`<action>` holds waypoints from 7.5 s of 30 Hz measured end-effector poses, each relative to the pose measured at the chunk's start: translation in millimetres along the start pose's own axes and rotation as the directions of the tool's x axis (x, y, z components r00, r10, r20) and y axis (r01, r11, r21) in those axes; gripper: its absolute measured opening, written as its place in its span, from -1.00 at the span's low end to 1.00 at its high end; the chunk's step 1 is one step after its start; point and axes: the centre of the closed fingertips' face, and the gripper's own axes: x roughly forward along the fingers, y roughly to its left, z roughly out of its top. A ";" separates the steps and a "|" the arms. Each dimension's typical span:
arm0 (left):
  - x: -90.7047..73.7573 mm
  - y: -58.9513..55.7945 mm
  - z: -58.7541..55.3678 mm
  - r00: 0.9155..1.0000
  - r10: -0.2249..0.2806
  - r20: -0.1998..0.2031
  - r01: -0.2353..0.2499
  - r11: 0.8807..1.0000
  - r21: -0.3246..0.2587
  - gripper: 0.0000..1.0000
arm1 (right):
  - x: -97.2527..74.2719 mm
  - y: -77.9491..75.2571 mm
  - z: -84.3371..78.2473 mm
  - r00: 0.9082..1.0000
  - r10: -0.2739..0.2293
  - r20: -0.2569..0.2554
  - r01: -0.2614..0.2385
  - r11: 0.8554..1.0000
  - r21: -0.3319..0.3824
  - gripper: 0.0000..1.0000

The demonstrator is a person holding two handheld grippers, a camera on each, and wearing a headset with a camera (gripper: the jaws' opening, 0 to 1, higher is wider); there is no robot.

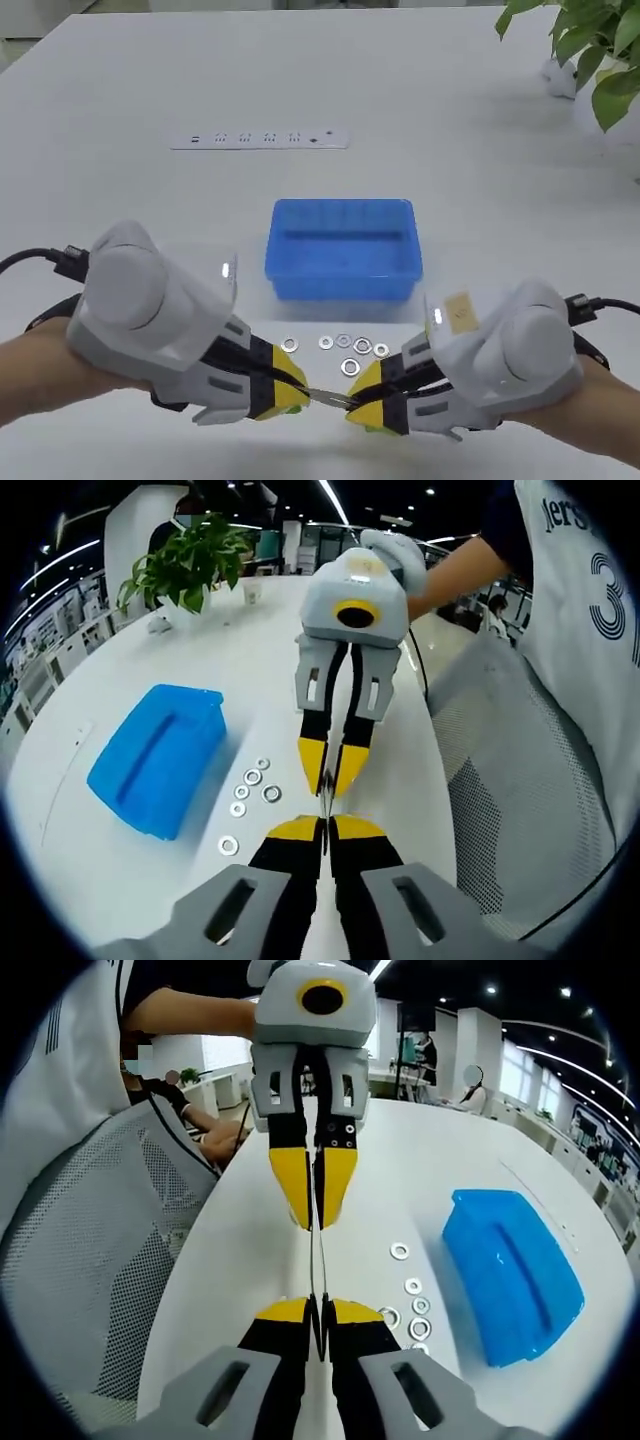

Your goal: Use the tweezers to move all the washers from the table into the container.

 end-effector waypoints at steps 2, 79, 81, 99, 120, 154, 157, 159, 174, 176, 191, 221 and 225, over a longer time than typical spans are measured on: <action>-0.4 -0.8 2.0 1.000 0.006 0.003 -0.006 1.000 0.003 -0.87 | 0.5 0.1 0.3 1.000 -0.001 0.004 0.001 1.000 0.002 -0.85; 10.3 -9.2 40.8 0.978 0.055 0.204 -0.067 0.996 0.053 -0.86 | 2.1 -0.9 3.5 0.998 -0.054 0.033 0.056 0.996 -0.075 -0.84; 9.5 -8.4 40.9 0.977 0.057 0.203 -0.073 0.995 0.069 -0.86 | 1.9 -2.8 3.5 0.998 -0.063 0.026 0.065 0.995 -0.078 -0.83; -3.8 14.4 57.1 0.961 0.063 0.270 -0.091 0.992 0.092 -0.86 | -11.9 -32.1 18.5 0.983 -0.170 0.061 0.174 0.983 -0.060 -0.76; 5.8 24.9 49.6 0.964 0.044 0.263 -0.070 0.994 0.089 -0.86 | -8.7 -41.8 10.3 0.980 -0.193 0.051 0.195 0.980 -0.039 -0.77; 8.4 31.2 45.9 0.971 0.044 0.234 -0.049 0.999 0.018 -0.86 | -6.8 -41.5 12.6 0.988 -0.141 0.068 0.142 0.990 -0.002 -0.81; 3.5 31.1 48.0 0.971 0.044 0.236 -0.051 0.999 0.021 -0.86 | -8.7 -40.9 17.1 0.987 -0.140 0.081 0.141 0.990 0.003 -0.81; -1.1 30.6 50.5 0.969 0.048 0.243 -0.054 0.998 0.020 -0.86 | -10.8 -40.5 22.3 0.986 -0.136 0.096 0.135 0.991 0.010 -0.81; -35.8 32.2 74.8 0.955 0.081 0.284 -0.103 0.993 0.064 -0.87 | -32.1 -49.4 60.1 0.978 -0.160 0.135 0.168 0.985 -0.050 -0.81; -40.4 34.1 78.8 0.954 0.090 0.285 -0.116 0.990 0.078 -0.87 | -33.5 -52.1 64.6 0.977 -0.165 0.138 0.174 0.983 -0.058 -0.81; -64.8 72.8 106.2 0.943 0.125 0.307 -0.175 0.974 0.141 -0.86 | -52.7 -99.6 93.1 0.963 -0.213 0.163 0.236 0.961 -0.141 -0.81; -20.1 153.3 60.4 0.960 0.094 0.264 -0.109 0.993 0.041 -0.85 | -0.8 -166.6 45.5 0.976 -0.203 0.077 0.208 0.976 -0.065 -0.81; -16.4 150.6 60.5 0.964 0.095 0.249 -0.109 0.993 0.041 -0.85 | 1.5 -167.0 42.4 0.977 -0.201 0.068 0.204 0.977 -0.053 -0.81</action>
